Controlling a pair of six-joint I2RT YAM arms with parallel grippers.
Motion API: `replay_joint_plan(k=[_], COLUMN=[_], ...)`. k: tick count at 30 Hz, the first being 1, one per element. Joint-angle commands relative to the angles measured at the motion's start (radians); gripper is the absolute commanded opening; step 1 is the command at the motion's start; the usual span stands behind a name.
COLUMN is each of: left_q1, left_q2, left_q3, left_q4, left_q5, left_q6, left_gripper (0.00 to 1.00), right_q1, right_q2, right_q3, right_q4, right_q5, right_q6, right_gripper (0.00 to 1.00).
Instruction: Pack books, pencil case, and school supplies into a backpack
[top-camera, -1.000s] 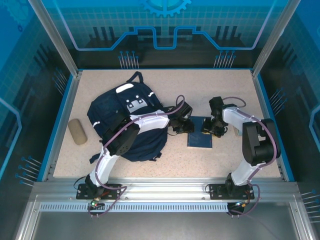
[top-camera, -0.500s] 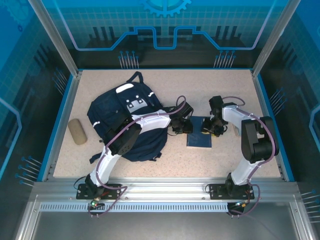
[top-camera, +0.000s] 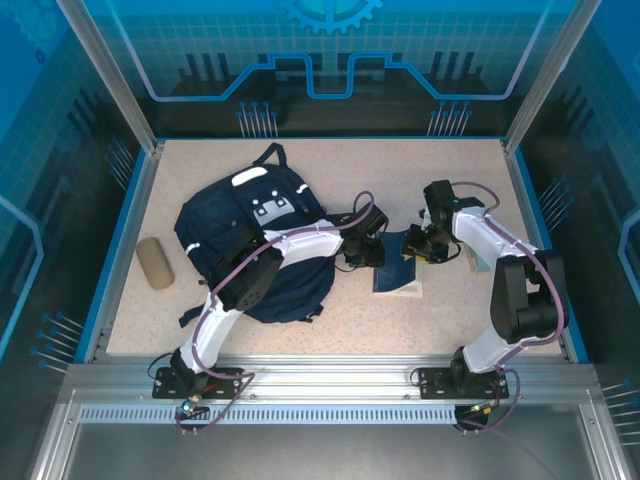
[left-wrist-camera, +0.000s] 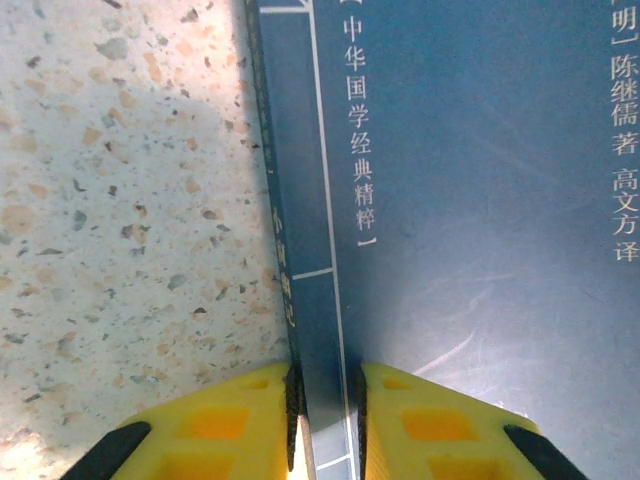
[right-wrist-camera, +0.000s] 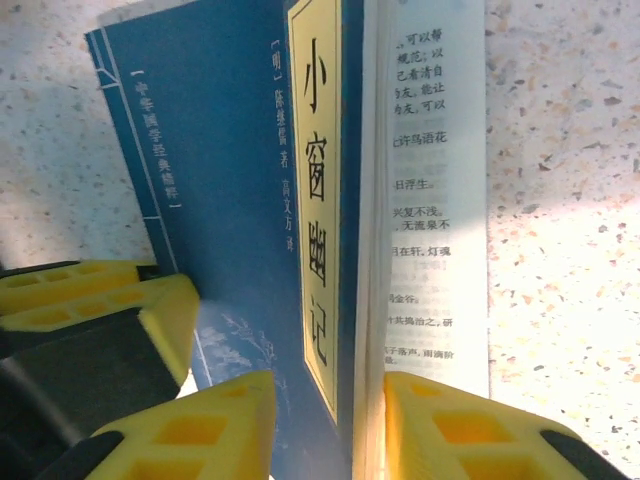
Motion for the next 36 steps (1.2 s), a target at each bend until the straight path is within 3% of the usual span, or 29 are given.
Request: replay_joint_plan(k=[1, 9, 18, 27, 32, 36], left_q1=[-0.013, -0.013, -0.014, -0.013, -0.006, 0.013], left_q2=[0.062, 0.048, 0.044, 0.030, -0.019, -0.091], left_q3=[-0.005, -0.005, -0.005, -0.008, 0.002, -0.009], left_q4=[-0.070, -0.069, -0.063, -0.061, -0.057, -0.036], left_q5=[-0.048, -0.052, -0.044, -0.045, -0.041, -0.023], left_q6=[0.023, 0.028, 0.027, 0.027, 0.049, 0.064], left_gripper=[0.23, 0.23, 0.23, 0.23, 0.29, 0.40], right_q1=[0.001, 0.000, 0.014, 0.026, 0.026, 0.028], right_q2=[-0.016, -0.006, 0.035, 0.007, -0.017, -0.037], right_q3=[0.019, 0.019, -0.004, -0.041, -0.029, -0.013], right_q4=[-0.022, -0.033, -0.021, -0.049, -0.071, -0.081], right_q5=[-0.031, -0.004, -0.101, -0.025, 0.013, 0.014], right_q6=[-0.008, 0.000, -0.006, 0.003, 0.006, -0.004], right_gripper=[0.31, 0.27, 0.39, 0.39, 0.30, 0.12])
